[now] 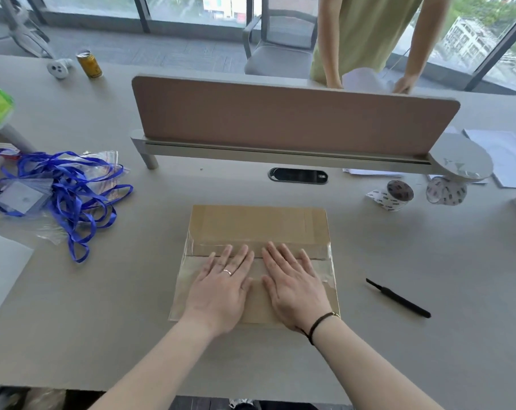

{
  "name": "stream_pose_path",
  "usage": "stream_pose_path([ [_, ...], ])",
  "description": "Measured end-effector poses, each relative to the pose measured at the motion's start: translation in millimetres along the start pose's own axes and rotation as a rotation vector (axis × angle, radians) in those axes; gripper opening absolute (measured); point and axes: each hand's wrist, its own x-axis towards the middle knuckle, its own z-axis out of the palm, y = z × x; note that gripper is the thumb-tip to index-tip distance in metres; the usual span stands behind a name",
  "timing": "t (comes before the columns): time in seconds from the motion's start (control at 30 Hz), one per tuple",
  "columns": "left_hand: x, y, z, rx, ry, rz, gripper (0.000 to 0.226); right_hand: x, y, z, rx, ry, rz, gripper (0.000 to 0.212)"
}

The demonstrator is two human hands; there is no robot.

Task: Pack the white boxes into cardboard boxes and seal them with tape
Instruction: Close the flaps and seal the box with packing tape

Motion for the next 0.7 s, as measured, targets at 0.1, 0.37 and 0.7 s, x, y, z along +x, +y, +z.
stream_pose_path([
  [0.1,-1.3,-5.3,-3.0,0.013,-0.016,-0.001,0.075,-0.9,9.0,3.0,-0.024,-0.003,-0.029,0.062],
  [0.37,-10.8,-30.6,-9.4,0.034,-0.043,-0.087,0.065,-25.3,49.1,-21.9,-0.033,-0.076,0.132,0.062],
  [0.7,-26.6,-29.9,1.8,-0.002,0.021,-0.26,0.088,-40.6,48.9,-23.0,0.249,-0.067,0.295,0.065],
])
